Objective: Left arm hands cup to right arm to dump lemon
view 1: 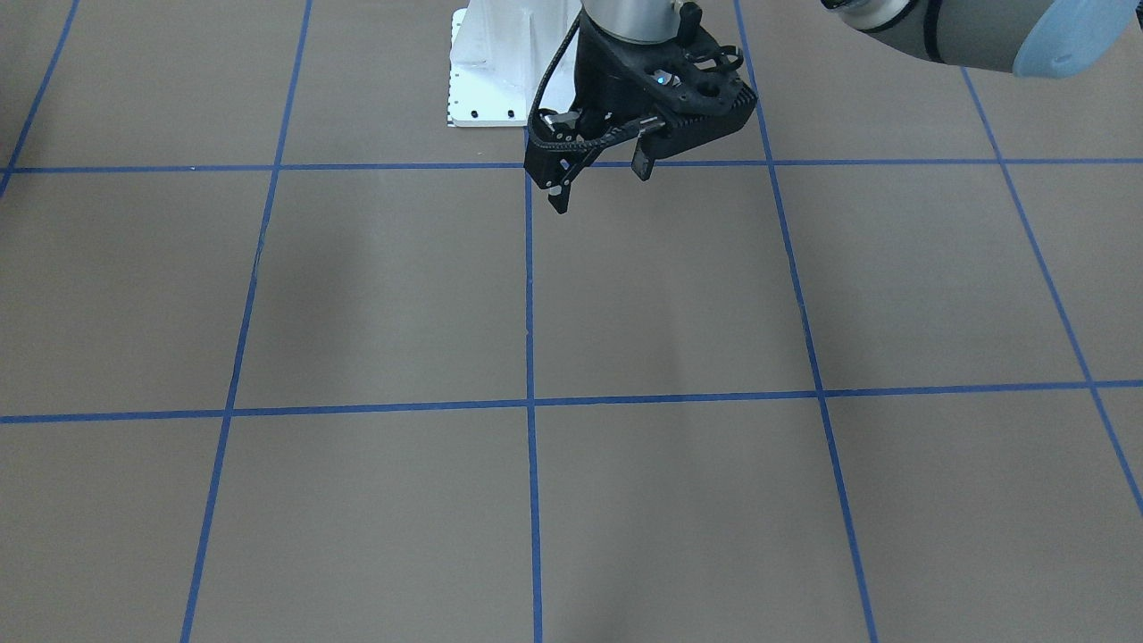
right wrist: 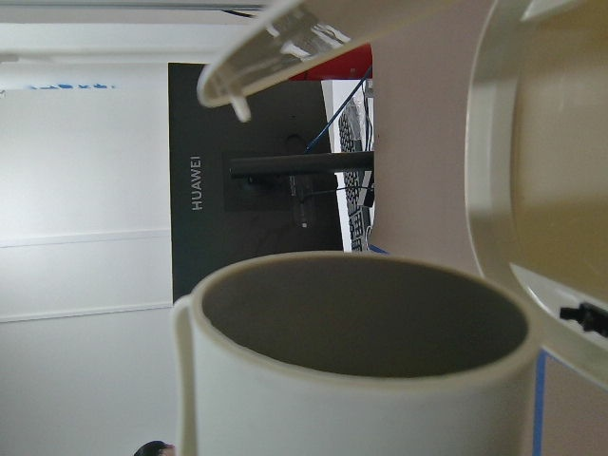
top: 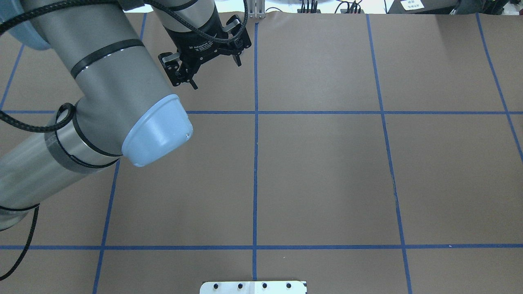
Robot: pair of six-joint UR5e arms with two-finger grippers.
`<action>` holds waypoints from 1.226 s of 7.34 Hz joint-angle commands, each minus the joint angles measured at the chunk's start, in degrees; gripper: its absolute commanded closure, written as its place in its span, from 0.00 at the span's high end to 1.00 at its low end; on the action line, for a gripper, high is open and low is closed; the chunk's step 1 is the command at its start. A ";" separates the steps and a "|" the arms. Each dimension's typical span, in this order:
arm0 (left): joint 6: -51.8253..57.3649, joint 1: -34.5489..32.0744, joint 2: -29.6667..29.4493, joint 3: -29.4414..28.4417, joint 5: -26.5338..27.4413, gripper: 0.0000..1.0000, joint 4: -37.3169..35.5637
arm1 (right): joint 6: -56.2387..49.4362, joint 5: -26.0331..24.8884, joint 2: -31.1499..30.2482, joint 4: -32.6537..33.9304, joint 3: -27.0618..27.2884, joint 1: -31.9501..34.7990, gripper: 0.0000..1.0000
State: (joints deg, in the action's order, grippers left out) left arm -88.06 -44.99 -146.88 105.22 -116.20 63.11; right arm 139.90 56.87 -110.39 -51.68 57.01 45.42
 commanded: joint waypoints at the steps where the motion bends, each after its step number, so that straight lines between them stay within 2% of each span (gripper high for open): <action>1: -0.01 0.08 -0.77 0.16 1.41 1.00 -0.62 | 6.57 0.00 0.00 -2.36 -0.41 0.46 0.25; 6: 0.16 -0.01 -3.40 0.25 3.26 1.00 -3.25 | 23.62 -0.26 0.27 -4.30 -2.86 1.86 0.27; 9: 0.16 -0.01 -3.94 0.25 3.44 1.00 -4.22 | 27.26 -0.09 0.53 -5.45 -2.87 3.27 0.27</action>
State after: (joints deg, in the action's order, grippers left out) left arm -87.89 -45.00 -150.68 105.45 -112.82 59.13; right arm 165.96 56.75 -110.05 -56.76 54.12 48.09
